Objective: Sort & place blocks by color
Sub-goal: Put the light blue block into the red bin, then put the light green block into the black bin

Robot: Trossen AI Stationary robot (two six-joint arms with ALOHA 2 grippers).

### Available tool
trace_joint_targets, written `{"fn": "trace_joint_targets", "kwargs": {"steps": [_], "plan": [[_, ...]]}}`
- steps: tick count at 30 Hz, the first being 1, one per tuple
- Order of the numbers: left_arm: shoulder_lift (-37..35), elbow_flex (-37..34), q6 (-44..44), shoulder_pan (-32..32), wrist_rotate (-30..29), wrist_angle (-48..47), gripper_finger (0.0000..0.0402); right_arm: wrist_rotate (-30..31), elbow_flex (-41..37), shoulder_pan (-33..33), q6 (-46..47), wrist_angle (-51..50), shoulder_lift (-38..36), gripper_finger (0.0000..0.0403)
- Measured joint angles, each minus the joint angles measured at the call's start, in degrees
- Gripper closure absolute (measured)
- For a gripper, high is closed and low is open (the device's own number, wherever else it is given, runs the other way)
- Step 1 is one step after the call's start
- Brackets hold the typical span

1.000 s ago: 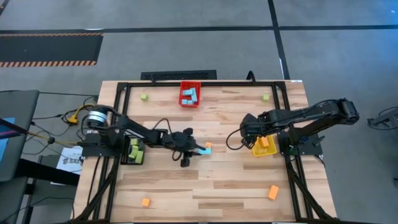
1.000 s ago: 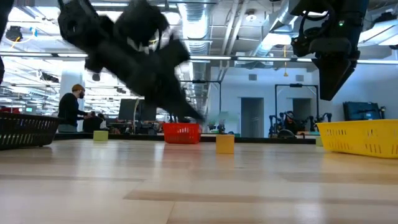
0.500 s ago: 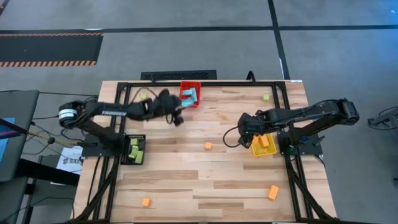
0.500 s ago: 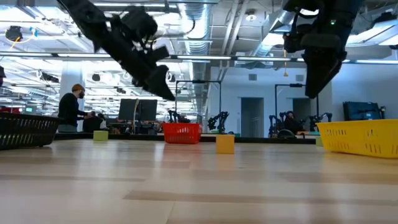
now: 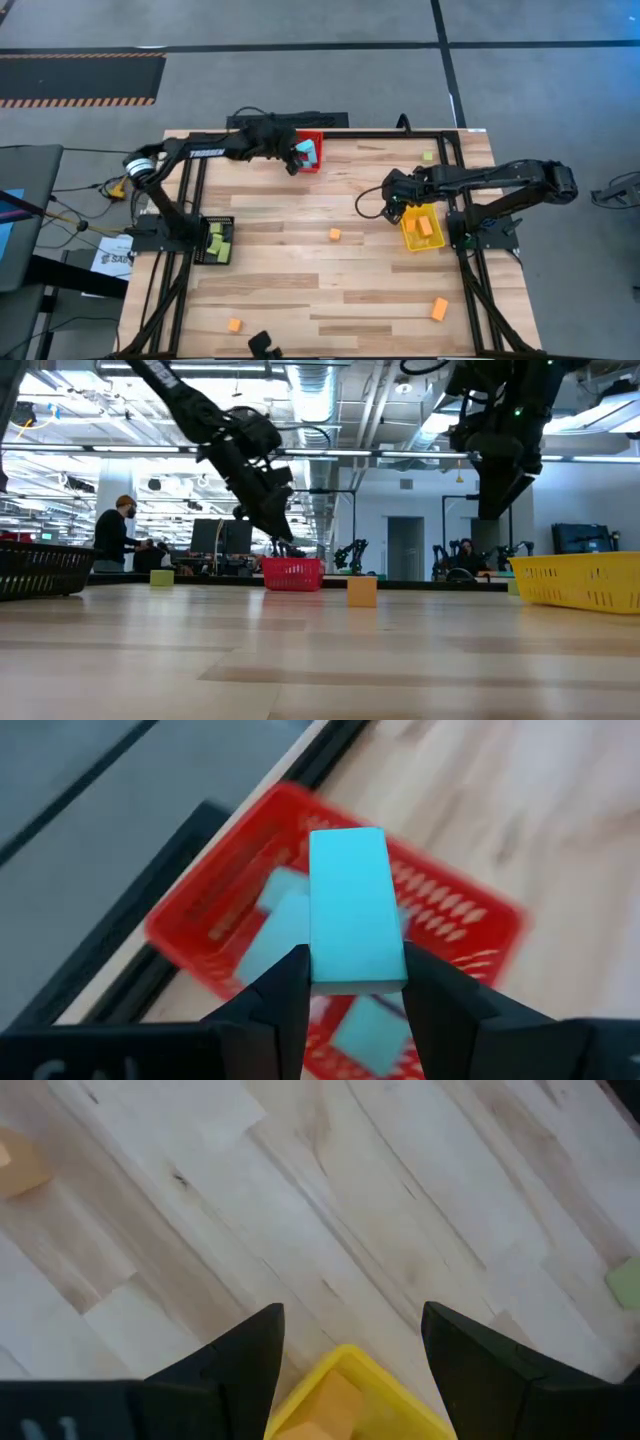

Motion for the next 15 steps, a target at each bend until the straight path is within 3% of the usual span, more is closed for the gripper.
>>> {"fn": "trace_joint_targets", "kwargs": {"steps": [3, 6, 15], "plan": [[3.0, 4.8, 0.5, 0.0, -3.8, -6.0, 0.0274, 0.0, 0.0, -1.2, -0.5, -0.1, 0.0, 0.0143], [4.3, 7.3, 1.9, -0.1, -1.9, -10.9, 0.0252, 0.0, 0.0, -1.9, -1.1, -0.4, 0.0, 0.0143], [2.9, 11.0, 3.4, 0.4, 0.1, -17.4, 0.0126, 0.1, 0.0, -2.3, -1.7, -0.4, 0.0, 0.0143]]}}
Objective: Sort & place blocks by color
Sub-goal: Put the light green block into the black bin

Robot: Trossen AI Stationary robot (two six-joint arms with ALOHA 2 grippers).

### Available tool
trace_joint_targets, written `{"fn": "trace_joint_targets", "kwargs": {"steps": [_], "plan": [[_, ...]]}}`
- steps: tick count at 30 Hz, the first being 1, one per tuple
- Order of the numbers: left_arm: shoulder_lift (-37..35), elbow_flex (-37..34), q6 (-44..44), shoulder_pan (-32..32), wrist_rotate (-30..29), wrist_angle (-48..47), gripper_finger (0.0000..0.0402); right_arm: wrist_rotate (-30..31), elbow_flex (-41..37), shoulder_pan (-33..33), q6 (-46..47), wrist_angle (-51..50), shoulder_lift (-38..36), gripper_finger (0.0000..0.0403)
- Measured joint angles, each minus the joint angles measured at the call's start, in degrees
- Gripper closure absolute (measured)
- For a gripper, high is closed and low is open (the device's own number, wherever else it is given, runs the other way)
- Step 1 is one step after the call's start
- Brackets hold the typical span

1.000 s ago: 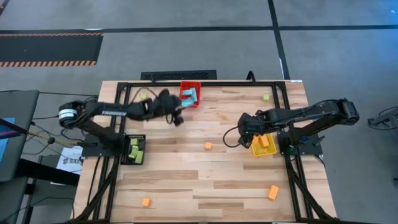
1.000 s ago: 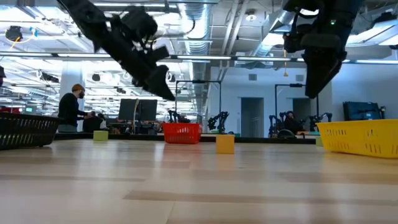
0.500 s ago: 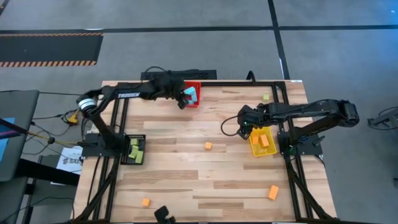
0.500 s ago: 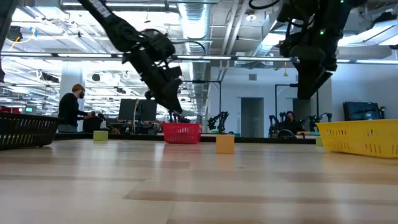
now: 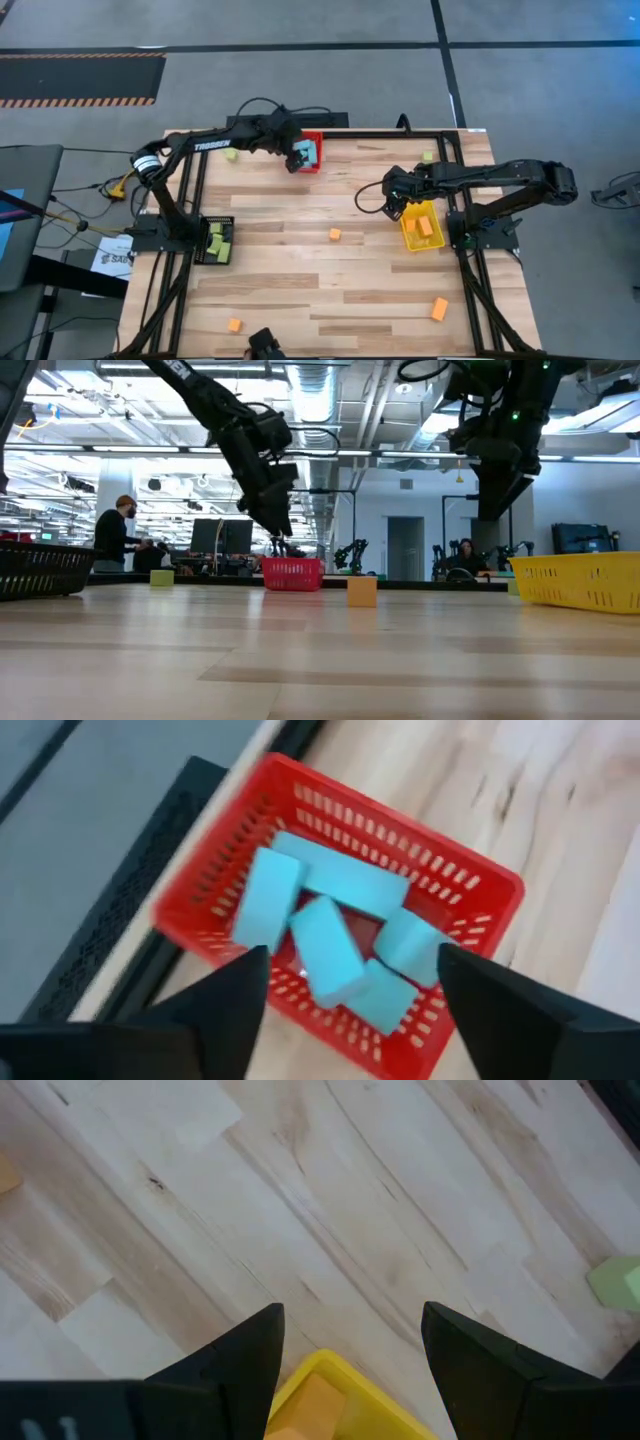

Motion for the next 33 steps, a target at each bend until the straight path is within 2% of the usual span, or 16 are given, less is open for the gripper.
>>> {"fn": "trace_joint_targets", "kwargs": {"steps": [2, 6, 12, 18, 23, 27, 33], "plan": [[-1.7, 0.3, -1.7, 1.4, -0.9, -2.0, 0.0099, 0.0, 0.0, 0.2, 0.0, 0.0, 0.0, 0.0143], [-5.0, 0.3, -5.4, 5.7, -6.8, -10.5, 0.0069, 0.0, 0.0, 1.1, 0.1, 0.0, 0.0, 0.0143], [-6.9, 0.3, -12.0, 13.4, -8.0, -22.3, 0.0063, 0.0, 0.0, 2.5, 0.1, 0.8, 0.0, 0.0143], [-5.9, -2.5, -14.6, 19.8, -8.5, -27.6, 0.0063, 0.0, 0.0, 3.3, -0.9, 2.3, 0.0, 0.0143], [-5.9, -6.7, -15.7, 22.3, -8.8, -27.0, 0.0063, 0.0, 0.0, 3.3, -2.7, 2.3, 0.0, 0.0143], [-5.9, -10.2, -16.0, 24.0, -6.3, -21.7, 0.0063, 0.0, 0.0, 3.2, -3.1, 2.3, 0.0, 0.0143], [-5.8, -11.6, -16.9, 25.3, -5.1, -18.9, 0.0068, -0.1, 0.0, 3.0, -3.0, 2.7, 0.0, 0.0143]]}}
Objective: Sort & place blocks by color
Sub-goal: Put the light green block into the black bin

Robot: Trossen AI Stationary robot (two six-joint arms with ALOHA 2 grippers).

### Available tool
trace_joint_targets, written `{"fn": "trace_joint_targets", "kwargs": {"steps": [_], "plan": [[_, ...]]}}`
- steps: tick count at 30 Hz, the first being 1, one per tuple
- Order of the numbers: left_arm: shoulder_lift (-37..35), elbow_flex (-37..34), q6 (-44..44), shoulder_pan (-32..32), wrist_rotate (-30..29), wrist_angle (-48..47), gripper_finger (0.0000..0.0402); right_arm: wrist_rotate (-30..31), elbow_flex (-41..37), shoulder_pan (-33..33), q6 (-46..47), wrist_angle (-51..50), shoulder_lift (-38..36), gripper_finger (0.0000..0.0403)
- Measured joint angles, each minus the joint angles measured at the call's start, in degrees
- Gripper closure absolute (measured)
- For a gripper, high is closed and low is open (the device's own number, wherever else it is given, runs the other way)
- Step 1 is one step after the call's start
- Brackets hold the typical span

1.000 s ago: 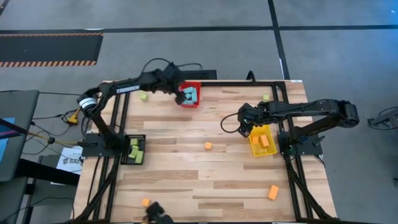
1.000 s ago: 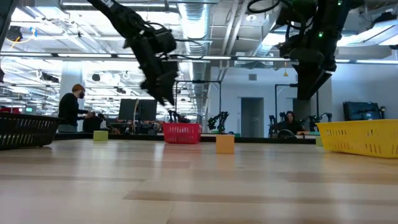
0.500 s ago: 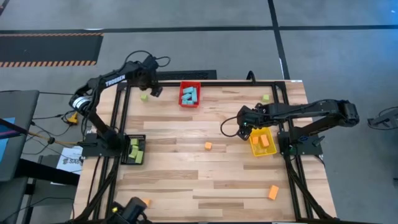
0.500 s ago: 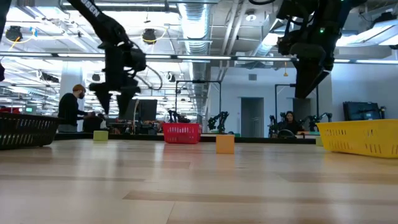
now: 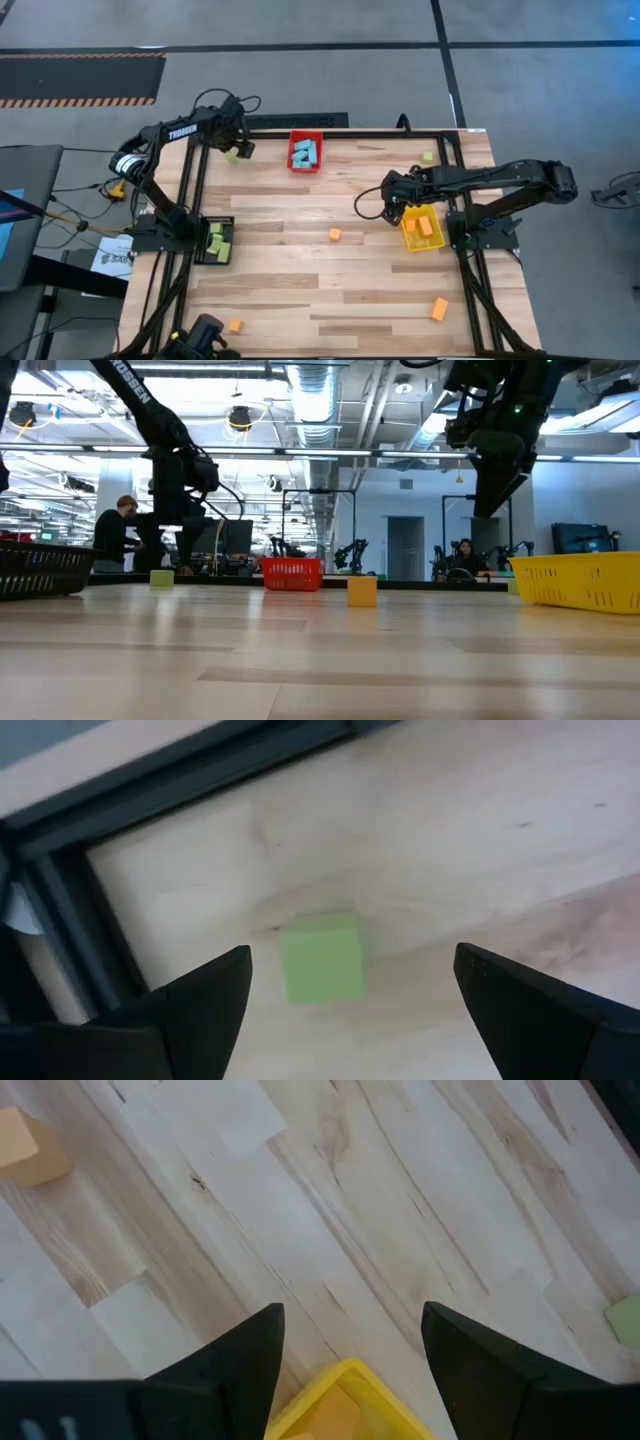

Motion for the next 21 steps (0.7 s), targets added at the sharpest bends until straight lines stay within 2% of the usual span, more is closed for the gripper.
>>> {"fn": "trace_joint_targets", "kwargs": {"steps": [13, 21], "plan": [[0.0, 0.0, -1.3, 0.3, 0.7, -1.5, 0.0099, -0.1, 0.0, 0.0, 0.1, 0.4, 0.0, 0.0143], [10.9, 9.2, -0.7, 0.4, -0.3, -9.6, 0.01, -0.2, 0.0, 0.3, 0.3, 0.6, 0.0, 0.0143]]}}
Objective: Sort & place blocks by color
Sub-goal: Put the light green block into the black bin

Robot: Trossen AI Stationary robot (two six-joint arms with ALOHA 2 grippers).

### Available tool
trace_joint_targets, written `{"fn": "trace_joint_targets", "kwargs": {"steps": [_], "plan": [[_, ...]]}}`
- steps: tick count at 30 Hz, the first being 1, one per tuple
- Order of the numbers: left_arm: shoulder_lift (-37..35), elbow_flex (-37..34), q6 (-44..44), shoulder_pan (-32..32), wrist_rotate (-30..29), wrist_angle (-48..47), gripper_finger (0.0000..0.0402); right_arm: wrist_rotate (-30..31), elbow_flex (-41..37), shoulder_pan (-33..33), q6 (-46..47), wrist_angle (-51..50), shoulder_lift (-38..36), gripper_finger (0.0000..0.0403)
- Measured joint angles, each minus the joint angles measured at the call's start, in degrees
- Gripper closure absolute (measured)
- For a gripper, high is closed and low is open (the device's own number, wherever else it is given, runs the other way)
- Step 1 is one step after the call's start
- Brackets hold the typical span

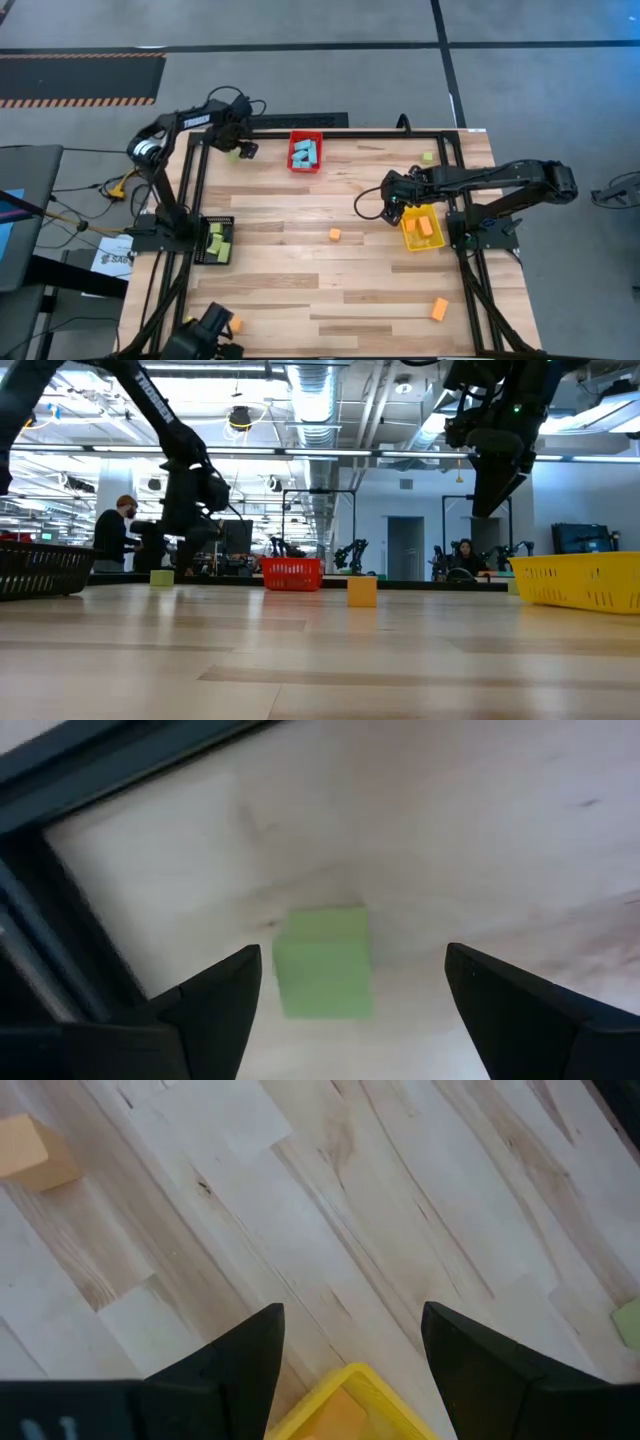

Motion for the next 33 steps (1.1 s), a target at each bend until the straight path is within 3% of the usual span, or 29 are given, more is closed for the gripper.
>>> {"fn": "trace_joint_targets", "kwargs": {"steps": [9, 18, 29, 33], "plan": [[3.6, 3.1, -0.1, 0.1, -0.2, -6.5, 0.0108, 0.0, 0.0, 0.2, -1.3, -0.1, 0.0, 0.0143], [4.2, 3.2, -1.0, 0.9, -1.9, -5.4, 0.0195, 0.0, 0.0, 0.8, -1.2, 0.1, 0.0, 0.0143], [4.0, 3.3, 1.7, 1.7, 2.2, -3.3, 0.0294, 0.0, 0.0, 4.1, 0.7, 0.0, 0.0, 0.0143], [2.5, 3.3, 3.8, 1.4, 2.7, -3.7, 0.0298, 0.0, 0.0, 4.9, 1.4, 0.0, 0.0, 0.0143]]}}
